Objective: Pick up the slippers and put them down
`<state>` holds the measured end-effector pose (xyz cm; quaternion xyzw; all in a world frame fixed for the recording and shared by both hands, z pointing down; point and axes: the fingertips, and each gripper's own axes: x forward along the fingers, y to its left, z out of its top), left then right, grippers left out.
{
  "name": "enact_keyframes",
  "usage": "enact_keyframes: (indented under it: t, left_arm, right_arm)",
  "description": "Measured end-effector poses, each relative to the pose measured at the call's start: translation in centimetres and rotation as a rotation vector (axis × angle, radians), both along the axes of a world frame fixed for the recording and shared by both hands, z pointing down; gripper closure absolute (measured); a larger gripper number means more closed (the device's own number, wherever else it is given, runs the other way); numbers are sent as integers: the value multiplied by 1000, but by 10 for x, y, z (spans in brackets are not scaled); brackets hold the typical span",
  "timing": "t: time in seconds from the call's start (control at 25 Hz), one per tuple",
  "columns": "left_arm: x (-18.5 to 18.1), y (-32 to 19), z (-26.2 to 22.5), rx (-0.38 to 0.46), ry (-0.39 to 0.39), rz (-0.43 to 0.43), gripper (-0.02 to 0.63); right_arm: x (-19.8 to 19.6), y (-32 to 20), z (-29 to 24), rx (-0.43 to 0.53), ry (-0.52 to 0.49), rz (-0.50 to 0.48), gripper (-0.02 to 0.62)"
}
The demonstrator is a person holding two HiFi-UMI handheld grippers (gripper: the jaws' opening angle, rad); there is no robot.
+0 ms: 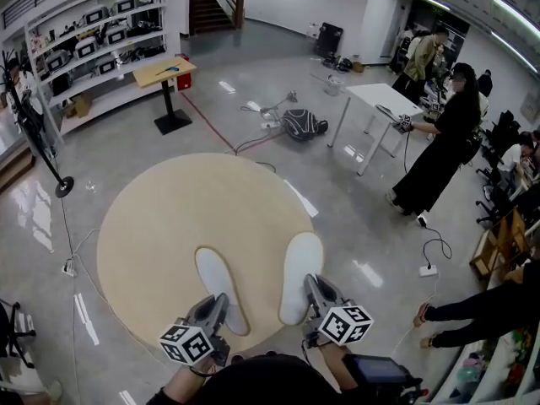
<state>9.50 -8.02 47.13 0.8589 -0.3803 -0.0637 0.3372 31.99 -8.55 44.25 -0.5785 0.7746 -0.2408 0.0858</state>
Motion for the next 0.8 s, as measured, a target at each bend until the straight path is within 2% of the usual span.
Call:
enact_keyframes:
  t: [0.16, 0.36, 0.52, 0.8]
  left_arm:
    - [-17, -1, 10, -31, 20, 36, 575]
    - [-18, -4, 17, -50, 4, 57, 575]
    - [-13, -11, 24, -63, -28, 29, 575]
    - [21, -61, 44, -116, -97, -81, 575]
  right_arm:
    - [-1, -3, -12, 20, 18, 64, 568]
    - [15, -7, -9, 28, 13, 124, 568]
    - [30, -17, 7, 6, -12, 114, 568]
    - [77, -82, 45, -54, -55, 45, 568]
